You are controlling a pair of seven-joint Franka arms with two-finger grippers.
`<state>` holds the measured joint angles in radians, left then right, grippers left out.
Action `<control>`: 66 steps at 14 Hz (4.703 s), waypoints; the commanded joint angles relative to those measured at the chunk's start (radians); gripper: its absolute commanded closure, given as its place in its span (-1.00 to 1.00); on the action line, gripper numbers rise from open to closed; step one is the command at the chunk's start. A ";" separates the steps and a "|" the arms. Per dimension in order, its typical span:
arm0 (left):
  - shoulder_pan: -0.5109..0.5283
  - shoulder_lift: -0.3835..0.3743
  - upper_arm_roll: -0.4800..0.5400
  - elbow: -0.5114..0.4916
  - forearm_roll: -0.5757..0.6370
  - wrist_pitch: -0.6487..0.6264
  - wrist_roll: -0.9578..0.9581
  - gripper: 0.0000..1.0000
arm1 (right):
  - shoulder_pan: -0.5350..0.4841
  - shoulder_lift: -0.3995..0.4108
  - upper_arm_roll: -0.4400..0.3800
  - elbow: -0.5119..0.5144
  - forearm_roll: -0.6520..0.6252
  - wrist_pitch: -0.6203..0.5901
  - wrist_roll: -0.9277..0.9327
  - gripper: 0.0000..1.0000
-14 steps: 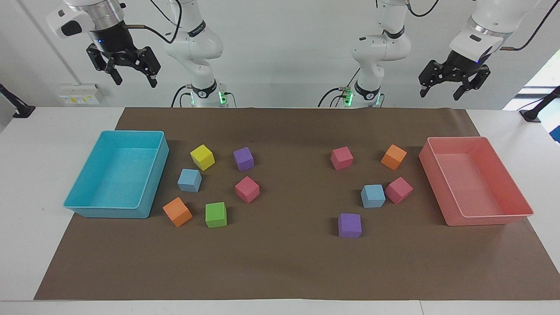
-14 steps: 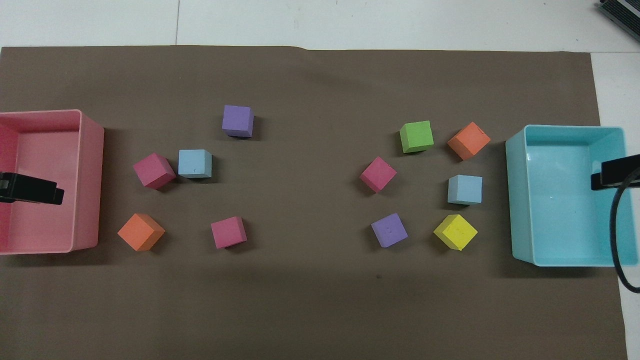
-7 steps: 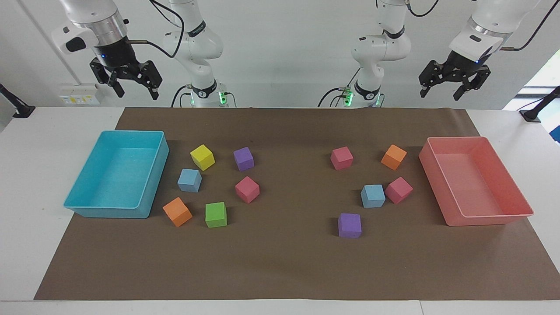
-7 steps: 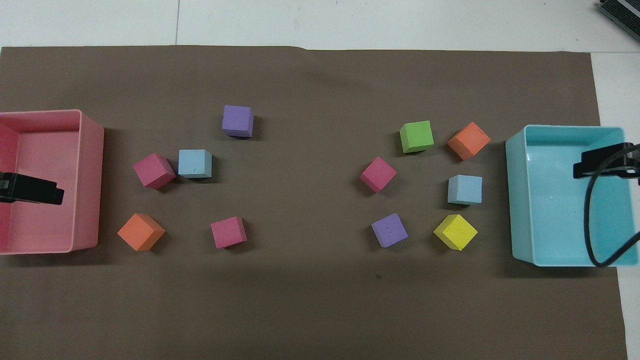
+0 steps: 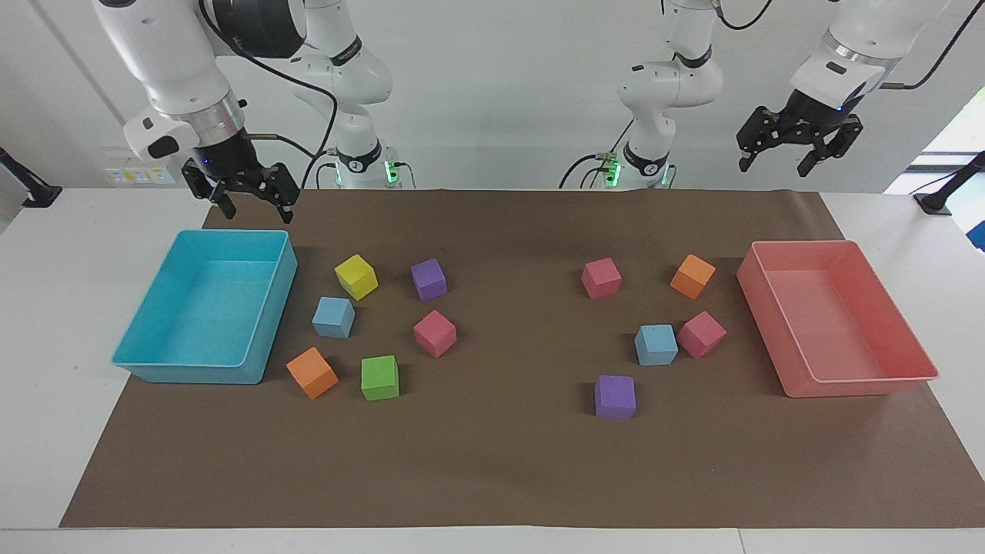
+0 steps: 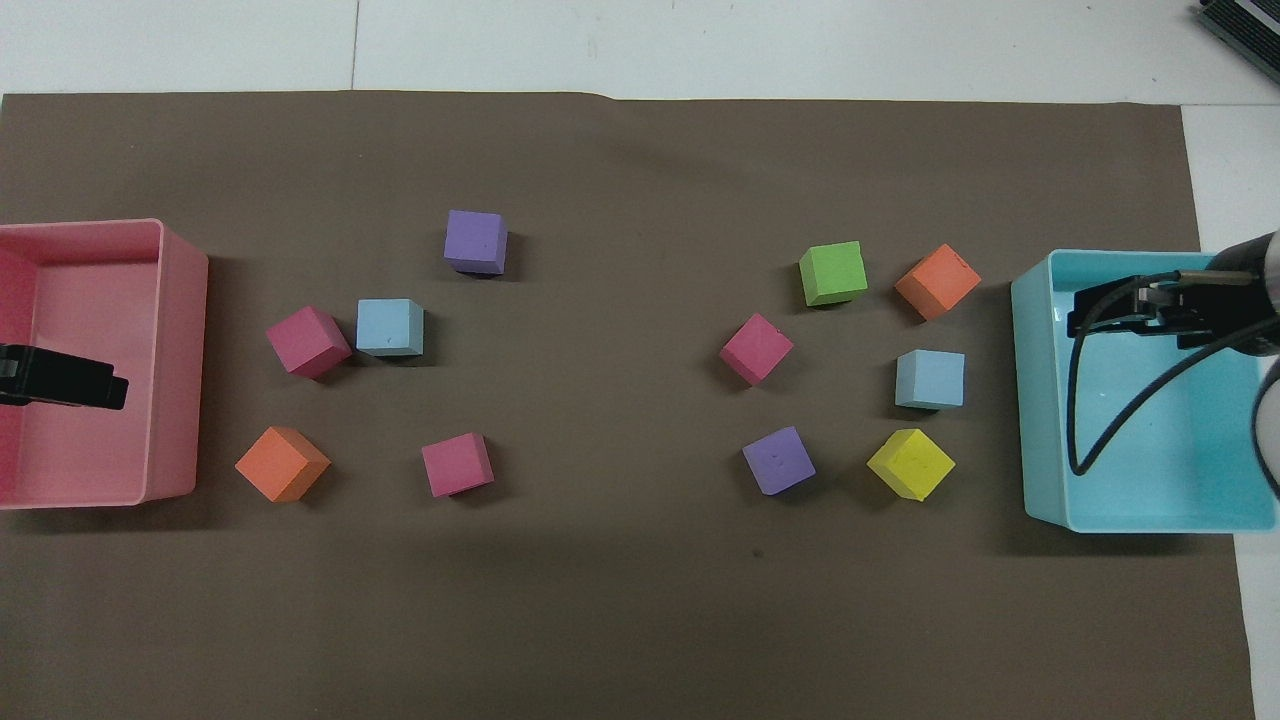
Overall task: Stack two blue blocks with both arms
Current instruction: 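Reach the right gripper down to the light-blue cube near the blue bin, then close the right gripper on the light-blue cube and lift it, then carry the light-blue cube with the right gripper toward the table center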
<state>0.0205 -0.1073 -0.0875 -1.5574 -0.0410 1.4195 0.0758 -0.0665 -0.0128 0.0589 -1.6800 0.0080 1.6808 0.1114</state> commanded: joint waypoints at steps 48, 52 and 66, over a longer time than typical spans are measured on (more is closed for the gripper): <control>0.010 0.000 -0.006 -0.001 0.007 -0.007 -0.005 -1.00 | 0.060 0.215 0.002 -0.432 -0.080 0.591 0.136 0.78; 0.010 0.000 -0.006 -0.001 0.007 -0.007 -0.004 -1.00 | 0.054 0.199 0.004 -0.406 -0.077 0.577 0.143 0.78; 0.010 0.000 -0.006 -0.001 0.007 -0.007 -0.004 -1.00 | 0.226 0.201 0.070 -0.121 -0.030 0.309 0.227 0.77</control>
<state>0.0205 -0.1068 -0.0875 -1.5574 -0.0410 1.4195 0.0758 0.1194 0.1641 0.1263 -1.8628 -0.0515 2.0299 0.3056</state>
